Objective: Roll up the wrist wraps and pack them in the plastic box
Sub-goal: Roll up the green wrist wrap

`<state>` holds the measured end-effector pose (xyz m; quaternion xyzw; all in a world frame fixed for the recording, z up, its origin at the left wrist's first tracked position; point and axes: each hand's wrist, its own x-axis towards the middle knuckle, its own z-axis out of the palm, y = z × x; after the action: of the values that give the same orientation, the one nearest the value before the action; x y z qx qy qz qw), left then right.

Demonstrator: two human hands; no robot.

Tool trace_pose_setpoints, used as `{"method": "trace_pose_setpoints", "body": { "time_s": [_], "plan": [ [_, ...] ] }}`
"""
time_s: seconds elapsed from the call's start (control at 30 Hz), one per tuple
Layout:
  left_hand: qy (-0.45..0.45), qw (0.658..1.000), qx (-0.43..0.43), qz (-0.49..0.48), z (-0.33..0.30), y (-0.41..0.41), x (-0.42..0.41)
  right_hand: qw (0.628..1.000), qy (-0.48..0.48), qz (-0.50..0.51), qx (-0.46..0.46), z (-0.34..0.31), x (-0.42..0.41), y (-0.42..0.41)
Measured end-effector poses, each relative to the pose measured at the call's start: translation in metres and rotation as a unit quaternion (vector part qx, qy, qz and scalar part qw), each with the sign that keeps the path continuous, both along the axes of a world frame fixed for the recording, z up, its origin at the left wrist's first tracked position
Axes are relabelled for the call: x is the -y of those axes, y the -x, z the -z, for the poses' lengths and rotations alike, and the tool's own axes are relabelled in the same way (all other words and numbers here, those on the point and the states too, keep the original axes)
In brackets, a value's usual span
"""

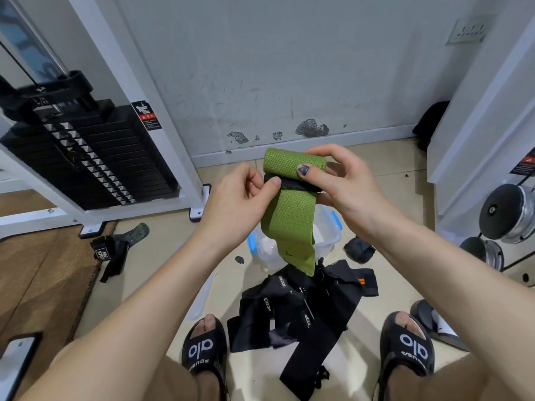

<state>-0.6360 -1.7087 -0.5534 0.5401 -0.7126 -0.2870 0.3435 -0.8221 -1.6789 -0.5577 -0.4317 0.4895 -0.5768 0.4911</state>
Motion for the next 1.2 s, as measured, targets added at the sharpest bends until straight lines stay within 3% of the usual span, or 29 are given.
{"method": "trace_pose_setpoints", "body": {
  "time_s": [0.23,0.43,0.5,0.63,0.7,1.03,1.2],
  "plan": [
    [-0.093,0.992,-0.091,0.001,0.0,0.005,0.001,1.0,0.012,0.005,-0.024,0.003,0.0,-0.003],
    [-0.224,0.948,-0.222,0.046,-0.008,0.002,0.003,1.0,0.015,-0.006,0.006,0.0,-0.001,-0.004],
    [-0.214,0.952,-0.213,0.047,-0.006,0.002,0.003,1.0,0.017,-0.001,-0.001,0.0,-0.001,-0.004],
    [-0.121,0.988,-0.09,-0.016,-0.003,0.004,0.0,0.995,0.04,0.025,-0.084,0.005,-0.001,-0.006],
    [-0.128,0.986,-0.102,-0.01,-0.002,0.004,0.0,0.992,0.049,0.035,-0.114,0.007,-0.001,-0.008],
    [-0.286,0.896,-0.338,-0.041,-0.007,0.009,0.002,0.981,0.072,0.049,-0.171,0.016,0.0,-0.015],
    [-0.295,0.882,-0.366,-0.026,-0.011,0.008,0.004,0.987,0.066,0.036,-0.143,0.014,0.001,-0.014]
  ]
}}
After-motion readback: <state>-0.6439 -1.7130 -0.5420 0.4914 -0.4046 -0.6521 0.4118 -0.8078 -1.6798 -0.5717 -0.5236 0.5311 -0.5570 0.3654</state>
